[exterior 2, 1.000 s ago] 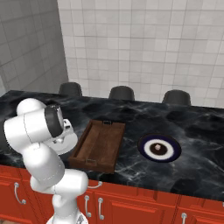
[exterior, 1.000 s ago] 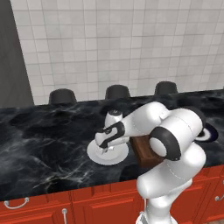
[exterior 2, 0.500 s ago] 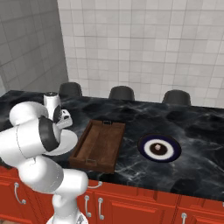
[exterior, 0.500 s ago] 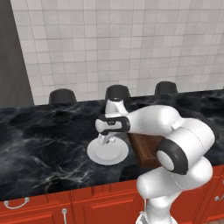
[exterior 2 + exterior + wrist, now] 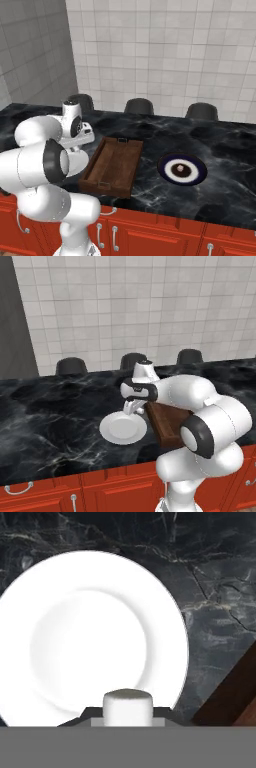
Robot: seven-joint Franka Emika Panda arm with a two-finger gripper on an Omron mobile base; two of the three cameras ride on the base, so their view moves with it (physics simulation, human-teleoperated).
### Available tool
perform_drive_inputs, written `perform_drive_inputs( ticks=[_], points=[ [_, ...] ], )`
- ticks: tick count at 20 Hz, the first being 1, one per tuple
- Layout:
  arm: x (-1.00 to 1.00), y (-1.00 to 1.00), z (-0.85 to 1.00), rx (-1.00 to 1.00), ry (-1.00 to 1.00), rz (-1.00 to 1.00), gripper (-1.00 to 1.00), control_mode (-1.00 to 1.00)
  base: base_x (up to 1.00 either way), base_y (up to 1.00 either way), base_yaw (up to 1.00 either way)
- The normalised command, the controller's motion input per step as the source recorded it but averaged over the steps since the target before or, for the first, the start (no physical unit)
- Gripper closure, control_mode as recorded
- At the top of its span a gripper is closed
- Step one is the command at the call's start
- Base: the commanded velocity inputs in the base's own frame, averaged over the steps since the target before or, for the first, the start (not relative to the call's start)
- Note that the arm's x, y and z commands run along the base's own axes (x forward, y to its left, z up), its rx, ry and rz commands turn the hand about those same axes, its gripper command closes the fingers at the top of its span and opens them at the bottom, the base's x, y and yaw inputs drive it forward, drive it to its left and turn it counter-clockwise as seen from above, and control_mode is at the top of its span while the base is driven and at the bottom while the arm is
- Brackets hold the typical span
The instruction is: Move the dessert items from the plates to the tray.
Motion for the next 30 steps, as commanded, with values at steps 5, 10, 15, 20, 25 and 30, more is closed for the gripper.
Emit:
perform_drive_inputs(
  ticks=[5, 10, 15, 20, 25, 30],
  points=[
    [0.05, -0.67, 0.00, 0.00, 0.00, -0.10, 1.00, -1.00, 0.00, 0.00, 0.00],
    [0.12, -0.61, 0.00, 0.00, 0.01, -0.11, 1.00, -1.00, 0.00, 0.00, 0.00],
    [0.15, -0.57, 0.00, 0.00, 0.00, -0.08, 1.00, -1.00, 0.00, 0.00, 0.00],
    [0.12, -0.48, 0.00, 0.00, 0.00, -0.03, 1.00, -1.00, 0.00, 0.00, 0.00],
    [0.14, -0.37, -0.07, 0.00, 0.00, 0.00, 1.00, -1.00, 0.00, 0.00, 0.00],
    [0.22, -0.22, -0.16, 0.01, 0.00, 0.00, 1.00, -1.00, 0.00, 0.00, 0.00]
  ],
)
